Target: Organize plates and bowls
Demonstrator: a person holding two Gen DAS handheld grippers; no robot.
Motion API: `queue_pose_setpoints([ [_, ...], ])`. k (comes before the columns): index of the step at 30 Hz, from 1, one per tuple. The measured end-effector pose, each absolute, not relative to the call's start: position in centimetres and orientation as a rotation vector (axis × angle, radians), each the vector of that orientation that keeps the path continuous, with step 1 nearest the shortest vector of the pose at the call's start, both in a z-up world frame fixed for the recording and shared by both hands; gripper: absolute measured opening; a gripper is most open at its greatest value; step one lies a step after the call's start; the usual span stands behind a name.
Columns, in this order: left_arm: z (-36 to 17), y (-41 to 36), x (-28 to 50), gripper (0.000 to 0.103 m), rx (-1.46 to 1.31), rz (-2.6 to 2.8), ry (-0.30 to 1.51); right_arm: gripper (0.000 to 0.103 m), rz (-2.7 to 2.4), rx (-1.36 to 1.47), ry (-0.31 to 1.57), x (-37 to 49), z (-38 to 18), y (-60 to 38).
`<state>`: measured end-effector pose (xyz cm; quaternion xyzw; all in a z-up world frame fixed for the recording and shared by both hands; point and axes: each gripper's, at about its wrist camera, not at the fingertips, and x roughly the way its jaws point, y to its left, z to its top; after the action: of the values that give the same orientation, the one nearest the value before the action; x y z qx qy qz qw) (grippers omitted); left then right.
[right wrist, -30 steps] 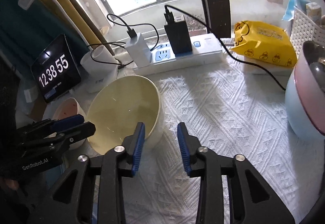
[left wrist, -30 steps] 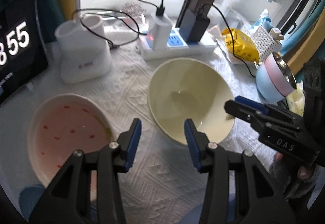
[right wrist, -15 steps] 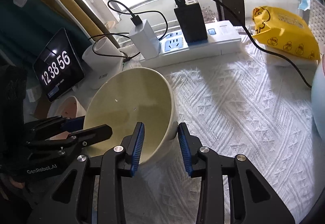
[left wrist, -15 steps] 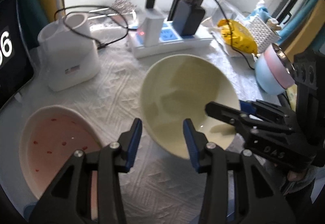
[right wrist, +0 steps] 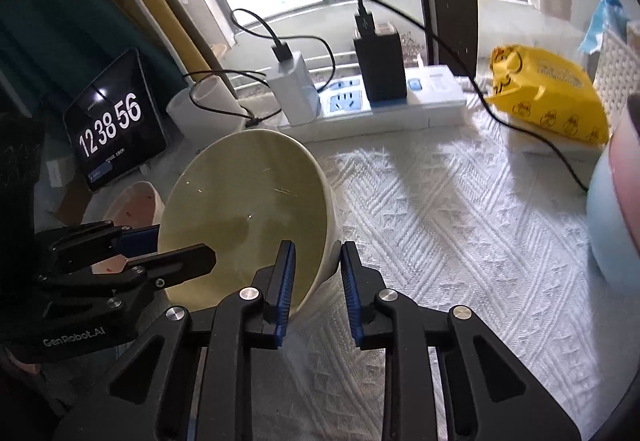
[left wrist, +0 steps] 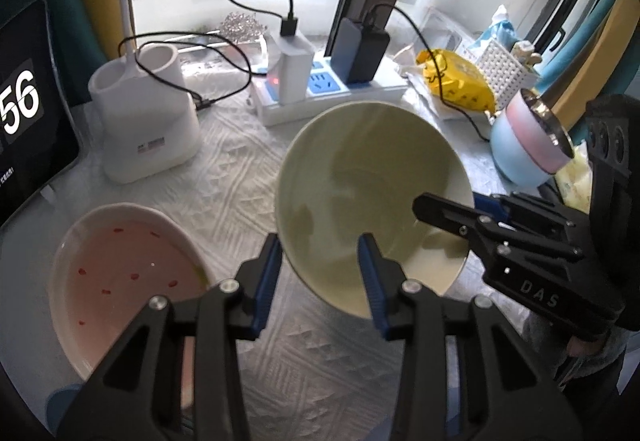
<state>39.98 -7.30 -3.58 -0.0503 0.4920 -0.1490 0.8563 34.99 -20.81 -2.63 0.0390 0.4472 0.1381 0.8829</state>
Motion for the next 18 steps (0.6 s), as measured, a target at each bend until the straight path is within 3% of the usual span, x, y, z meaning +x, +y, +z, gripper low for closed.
queue_pose_setpoints([
  [18,1.2,-6.6,35.6,0.04,-0.1,-0.351,0.902,0.021,0.277,0.012,0.847,31.7,2.6,-20.0],
])
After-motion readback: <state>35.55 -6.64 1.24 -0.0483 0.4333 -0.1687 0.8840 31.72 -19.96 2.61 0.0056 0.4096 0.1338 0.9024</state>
